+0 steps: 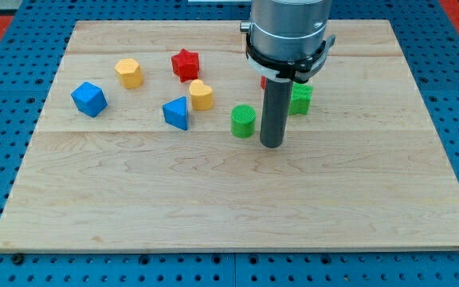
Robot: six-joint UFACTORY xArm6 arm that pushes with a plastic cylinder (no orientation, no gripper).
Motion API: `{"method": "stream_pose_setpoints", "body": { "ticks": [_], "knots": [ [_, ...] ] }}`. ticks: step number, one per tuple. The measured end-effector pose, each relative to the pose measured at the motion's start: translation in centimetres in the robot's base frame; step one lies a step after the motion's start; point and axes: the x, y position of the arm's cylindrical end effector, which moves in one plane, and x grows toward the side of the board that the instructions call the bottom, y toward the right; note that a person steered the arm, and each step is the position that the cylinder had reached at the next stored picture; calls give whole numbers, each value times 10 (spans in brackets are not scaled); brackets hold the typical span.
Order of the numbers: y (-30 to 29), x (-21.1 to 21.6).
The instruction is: Slide the yellow heart below the red star
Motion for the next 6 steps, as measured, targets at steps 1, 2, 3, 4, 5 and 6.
{"method": "stream_pose_setpoints", "body": {
  "ticks": [1,2,3,4,5,6],
  "knots": [
    [-3,-4],
    [-13,-4],
    [-26,5],
    [-86,1],
    [-110,-8],
    [-94,-37]
  ]
}}
